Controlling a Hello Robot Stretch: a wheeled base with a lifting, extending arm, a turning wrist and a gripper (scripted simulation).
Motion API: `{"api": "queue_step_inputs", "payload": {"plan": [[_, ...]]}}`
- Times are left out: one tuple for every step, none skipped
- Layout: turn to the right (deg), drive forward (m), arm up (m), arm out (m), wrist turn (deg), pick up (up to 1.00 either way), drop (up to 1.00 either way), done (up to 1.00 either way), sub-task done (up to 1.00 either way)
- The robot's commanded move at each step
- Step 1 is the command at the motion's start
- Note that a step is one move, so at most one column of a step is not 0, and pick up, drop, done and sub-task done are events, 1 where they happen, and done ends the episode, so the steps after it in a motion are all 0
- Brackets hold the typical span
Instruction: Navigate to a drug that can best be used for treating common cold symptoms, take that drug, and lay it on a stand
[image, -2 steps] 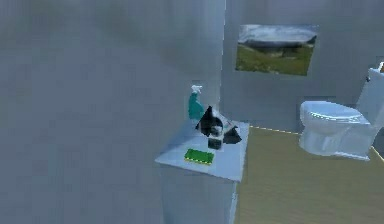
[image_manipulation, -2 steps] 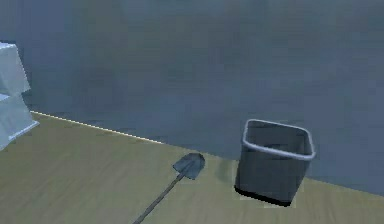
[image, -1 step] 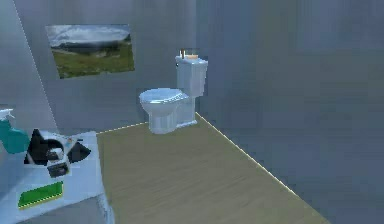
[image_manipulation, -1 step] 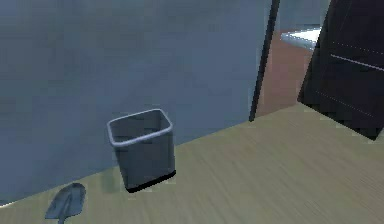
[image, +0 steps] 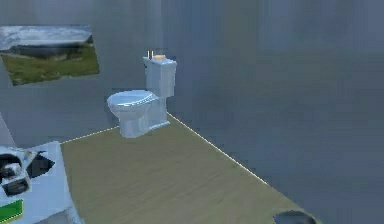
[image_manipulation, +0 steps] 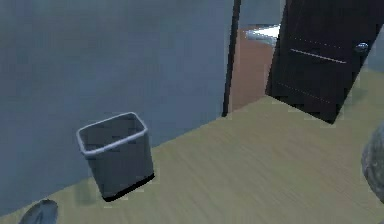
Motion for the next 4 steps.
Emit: {"api": "queue_step_inputs", "payload": {"plan": [[0.0, 0.4, 0.0, 0.0, 0.0, 0.0, 0.0, 0.0, 0.0], [-45.0, 0.0, 0.0, 0.0, 0.0, 0.0, 0.0, 0.0, 0.0], [-45.0, 0.0, 0.0, 0.0, 0.0, 0.0, 0.0, 0.0, 0.0], [-45.0, 0.0, 0.0, 0.0, 0.0, 0.0, 0.0, 0.0, 0.0]]}}
